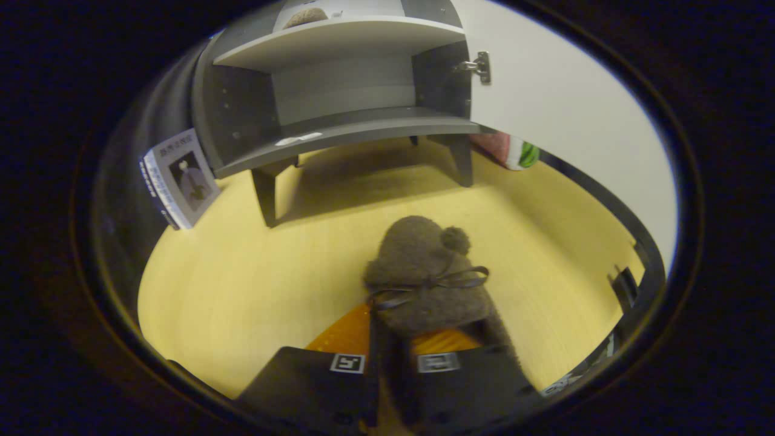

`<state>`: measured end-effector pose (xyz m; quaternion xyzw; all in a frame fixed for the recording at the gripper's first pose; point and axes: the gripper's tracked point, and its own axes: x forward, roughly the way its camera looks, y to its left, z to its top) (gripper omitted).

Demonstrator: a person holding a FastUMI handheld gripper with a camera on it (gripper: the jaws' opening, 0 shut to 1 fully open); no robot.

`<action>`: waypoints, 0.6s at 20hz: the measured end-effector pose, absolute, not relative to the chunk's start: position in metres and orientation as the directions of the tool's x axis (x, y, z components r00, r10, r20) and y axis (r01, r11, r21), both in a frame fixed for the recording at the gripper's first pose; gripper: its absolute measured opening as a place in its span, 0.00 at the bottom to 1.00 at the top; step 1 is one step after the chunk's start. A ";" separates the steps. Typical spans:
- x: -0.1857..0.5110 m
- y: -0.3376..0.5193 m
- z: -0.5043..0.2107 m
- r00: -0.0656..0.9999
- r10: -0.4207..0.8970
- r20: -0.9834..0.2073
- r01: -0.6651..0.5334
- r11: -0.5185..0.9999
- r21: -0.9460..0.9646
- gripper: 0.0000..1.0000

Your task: Open the shoe cabinet door, grab the shoes and put them into the shoe cabinet, then close the shoe cabinet door.

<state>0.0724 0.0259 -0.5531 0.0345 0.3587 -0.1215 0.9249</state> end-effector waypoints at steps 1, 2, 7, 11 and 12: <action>0.073 0.024 -0.557 0.711 -0.199 -0.675 0.249 0.968 -0.024 0.11; 0.074 0.025 -0.557 0.711 -0.197 -0.675 0.246 0.969 -0.024 0.11; 0.074 0.024 -0.557 0.709 -0.199 -0.676 0.234 0.971 -0.040 0.04; 0.072 0.025 -0.541 0.726 -0.199 -0.658 0.216 0.975 -0.057 0.03; 0.073 0.025 -0.533 0.738 -0.202 -0.644 0.211 0.975 -0.064 0.03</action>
